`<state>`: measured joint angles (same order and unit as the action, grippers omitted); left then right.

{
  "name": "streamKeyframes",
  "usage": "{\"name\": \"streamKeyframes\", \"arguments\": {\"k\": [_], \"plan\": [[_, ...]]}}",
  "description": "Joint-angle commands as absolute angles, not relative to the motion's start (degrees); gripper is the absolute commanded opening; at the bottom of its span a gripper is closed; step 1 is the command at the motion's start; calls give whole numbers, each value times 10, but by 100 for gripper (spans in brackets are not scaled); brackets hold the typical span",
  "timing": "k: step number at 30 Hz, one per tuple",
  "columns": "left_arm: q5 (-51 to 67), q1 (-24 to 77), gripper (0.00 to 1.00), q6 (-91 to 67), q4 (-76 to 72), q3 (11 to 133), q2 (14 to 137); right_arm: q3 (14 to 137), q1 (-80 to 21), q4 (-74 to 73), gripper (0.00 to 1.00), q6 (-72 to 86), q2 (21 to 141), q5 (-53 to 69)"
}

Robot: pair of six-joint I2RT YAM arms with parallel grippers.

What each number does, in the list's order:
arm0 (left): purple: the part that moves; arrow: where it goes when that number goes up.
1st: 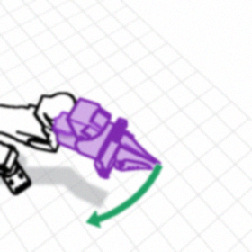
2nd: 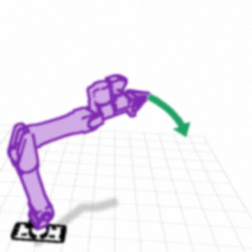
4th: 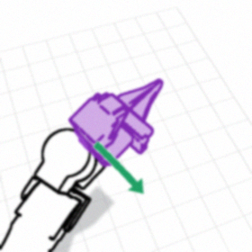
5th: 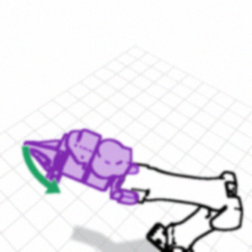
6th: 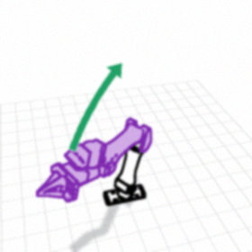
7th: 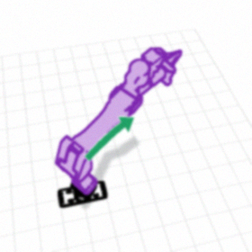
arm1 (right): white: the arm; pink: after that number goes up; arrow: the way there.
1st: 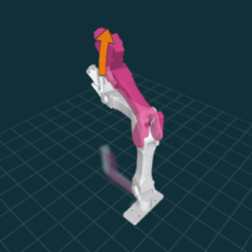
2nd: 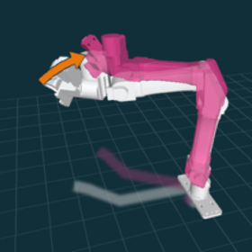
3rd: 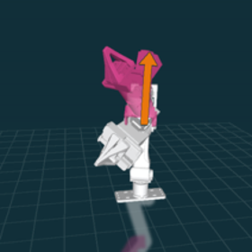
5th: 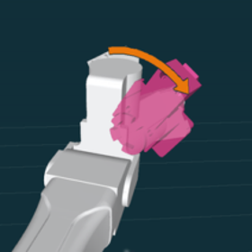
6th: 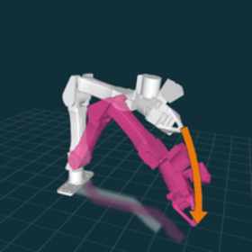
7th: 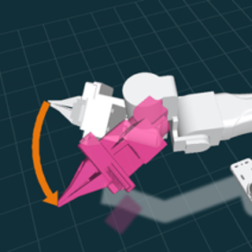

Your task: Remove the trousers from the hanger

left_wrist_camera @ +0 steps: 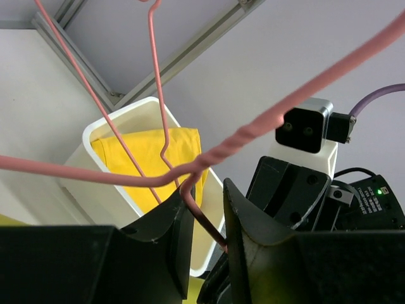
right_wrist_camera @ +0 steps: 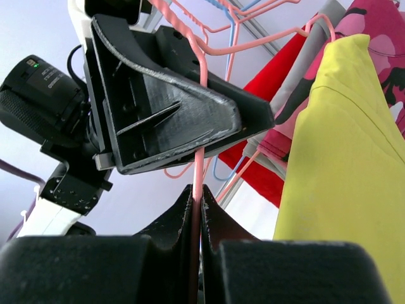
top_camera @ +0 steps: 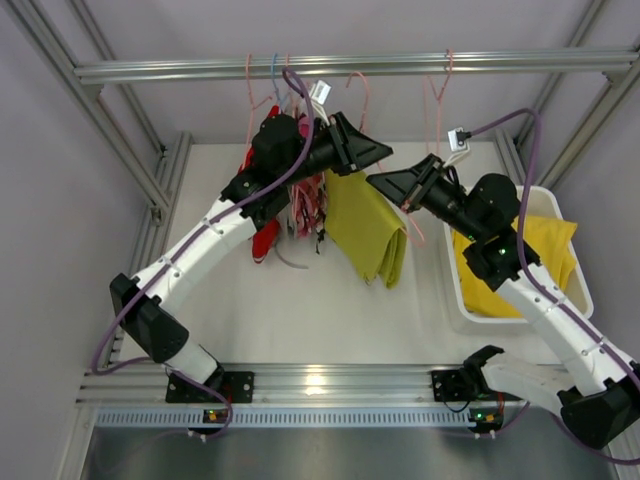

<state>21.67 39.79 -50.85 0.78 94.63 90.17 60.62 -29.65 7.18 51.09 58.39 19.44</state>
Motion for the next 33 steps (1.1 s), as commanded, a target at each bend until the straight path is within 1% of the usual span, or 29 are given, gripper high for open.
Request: {"name": "streamKeyframes", "arguments": {"k": [1, 2, 6, 7, 8, 9, 11, 12, 15, 17, 21, 25, 27, 31, 33], "plan": [[238, 402, 29, -523, -55, 982, 904, 616, -321, 172, 0, 490, 559, 202], [241, 402, 28, -524, -59, 986, 904, 614, -323, 173, 0, 484, 559, 204], [250, 400, 18, -526, -63, 988, 898, 599, -335, 172, 1, 470, 555, 207], [255, 400, 9, -527, -64, 988, 895, 597, -336, 171, 3, 468, 553, 208], [258, 399, 3, -527, -64, 988, 893, 594, -337, 173, 9, 461, 552, 214], [264, 398, 0, -528, -66, 986, 892, 595, -337, 175, 29, 452, 551, 216], [276, 395, 0, -527, -66, 984, 882, 606, -335, 168, 48, 407, 544, 219], [279, 391, 0, -529, -67, 981, 878, 625, -332, 160, 63, 389, 540, 218], [297, 381, 0, -534, -75, 968, 860, 656, -323, 110, 74, 321, 517, 184], [310, 372, 0, -552, -99, 954, 847, 662, -321, 78, 76, 277, 488, 130], [330, 368, 0, -577, -124, 954, 837, 656, -320, 44, 79, 208, 436, 93], [331, 368, 0, -621, -134, 962, 836, 644, -320, -33, 79, 111, 388, 112], [331, 369, 0, -635, -144, 971, 835, 621, -320, -58, 77, 67, 368, 145], [330, 366, 0, -656, -152, 1001, 841, 562, -321, -104, 77, -20, 296, 153], [326, 363, 0, -663, -148, 1025, 846, 541, -321, -121, 75, -35, 280, 155]]}}
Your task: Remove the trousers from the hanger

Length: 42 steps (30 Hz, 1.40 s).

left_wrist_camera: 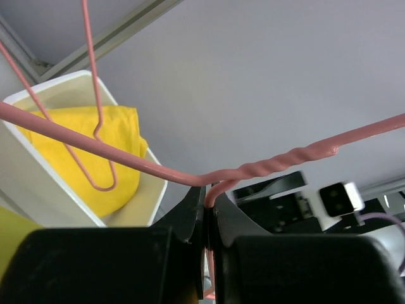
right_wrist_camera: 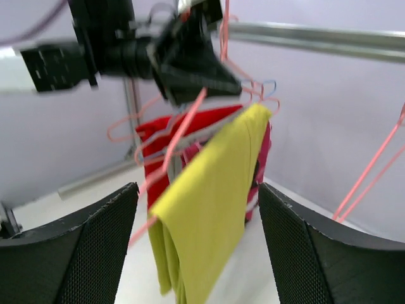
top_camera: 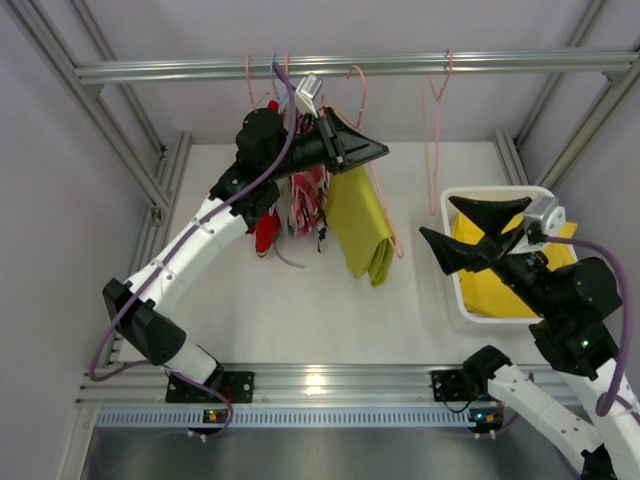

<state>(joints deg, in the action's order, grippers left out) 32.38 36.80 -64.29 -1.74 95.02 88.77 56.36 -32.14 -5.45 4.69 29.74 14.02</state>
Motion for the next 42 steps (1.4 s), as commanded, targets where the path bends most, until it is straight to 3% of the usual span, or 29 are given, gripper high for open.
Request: {"name": "streamKeyframes", "arguments": {"k": [1, 10, 17, 25, 37, 42], "plan": [[318, 361, 0, -665, -135, 1033, 849, 534, -321, -130, 75, -47, 266, 155], [313, 352, 0, -689, -147, 1086, 874, 448, -321, -136, 76, -92, 222, 176], [312, 352, 0, -690, -153, 1120, 878, 382, -321, -56, 78, -107, 244, 166], [316, 352, 0, -693, -156, 1135, 882, 345, -352, -19, 99, -132, 265, 190], [313, 352, 0, -697, -149, 1134, 878, 320, -422, 85, 99, -112, 341, 55], [316, 352, 0, -701, -149, 1130, 872, 337, -422, 109, 92, -96, 379, 18]]}}
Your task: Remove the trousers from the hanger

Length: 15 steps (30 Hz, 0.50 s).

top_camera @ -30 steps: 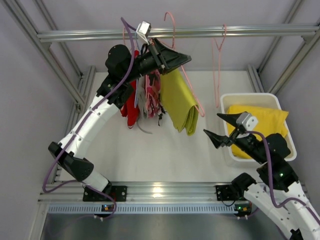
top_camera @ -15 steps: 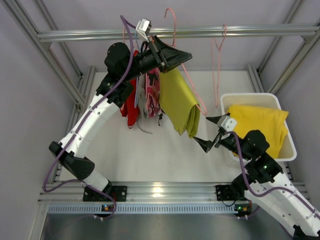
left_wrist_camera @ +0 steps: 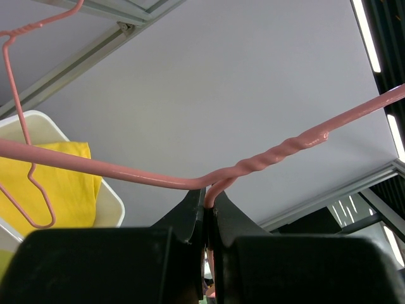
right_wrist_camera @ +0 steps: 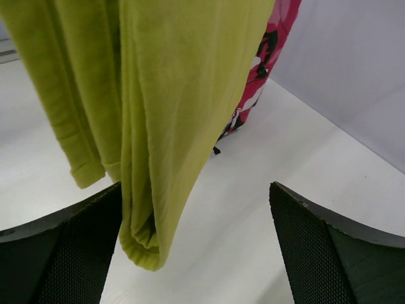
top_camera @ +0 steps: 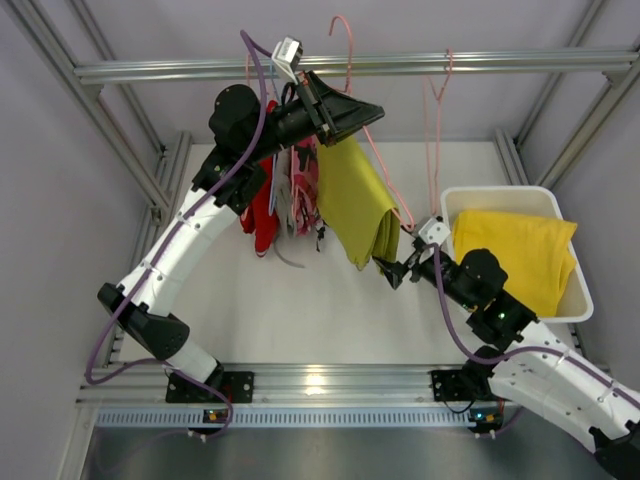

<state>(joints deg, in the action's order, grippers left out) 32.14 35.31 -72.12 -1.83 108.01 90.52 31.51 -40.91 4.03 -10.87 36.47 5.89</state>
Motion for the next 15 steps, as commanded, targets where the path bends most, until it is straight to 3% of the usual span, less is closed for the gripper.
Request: {"name": "streamKeyframes", "arguments": {"k": [1, 4, 8, 11, 15], "plan": [[315, 352, 0, -701, -149, 1129, 872, 338, -421, 111, 90, -94, 383, 5], [316, 352, 0, -704, -150, 1128, 870, 341, -422, 117, 83, -88, 395, -19], [317, 352, 0, -704, -150, 1126, 867, 340, -422, 127, 64, -85, 397, -67], [320, 352, 0, -709, -151, 1119, 863, 345, -422, 136, 57, -85, 390, -76], [323, 352, 0, -715, -154, 1105, 860, 365, -422, 154, 57, -81, 392, -53]]}}
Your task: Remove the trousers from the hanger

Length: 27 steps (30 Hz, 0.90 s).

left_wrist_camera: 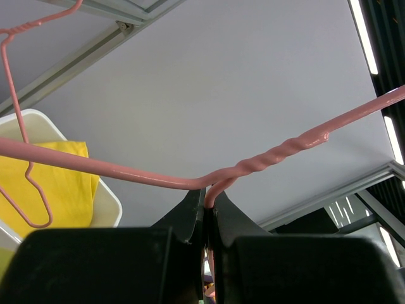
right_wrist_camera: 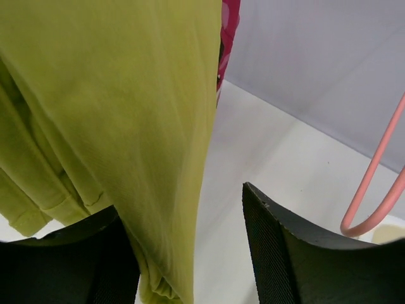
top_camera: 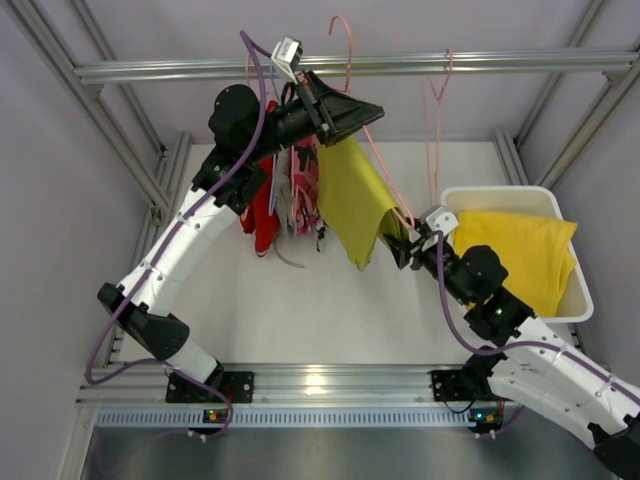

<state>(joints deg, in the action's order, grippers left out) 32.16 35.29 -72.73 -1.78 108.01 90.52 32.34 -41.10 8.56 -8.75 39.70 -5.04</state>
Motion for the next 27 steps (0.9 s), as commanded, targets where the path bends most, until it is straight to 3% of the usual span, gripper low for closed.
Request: {"name": "streamKeyframes", "arguments": {"k": [1, 13, 16, 17, 22, 27], "plan": [[323, 352, 0, -717, -154, 1102, 858, 372, -422, 160, 58, -83, 393, -37], [327, 353, 0, -727, -157, 1082, 852, 410, -421, 250, 57, -120, 447, 14], [330, 354, 0, -731, -160, 1074, 849, 415, -422, 265, 47, -121, 456, 13], [330, 354, 0, -732, -161, 1072, 847, 417, -421, 272, 34, -122, 458, 11], [342, 354, 0, -723, -166, 1057, 841, 445, -422, 266, 1, -121, 455, -25], [359, 352, 0, -686, -167, 1013, 825, 510, -421, 198, 0, -101, 423, -46]]}}
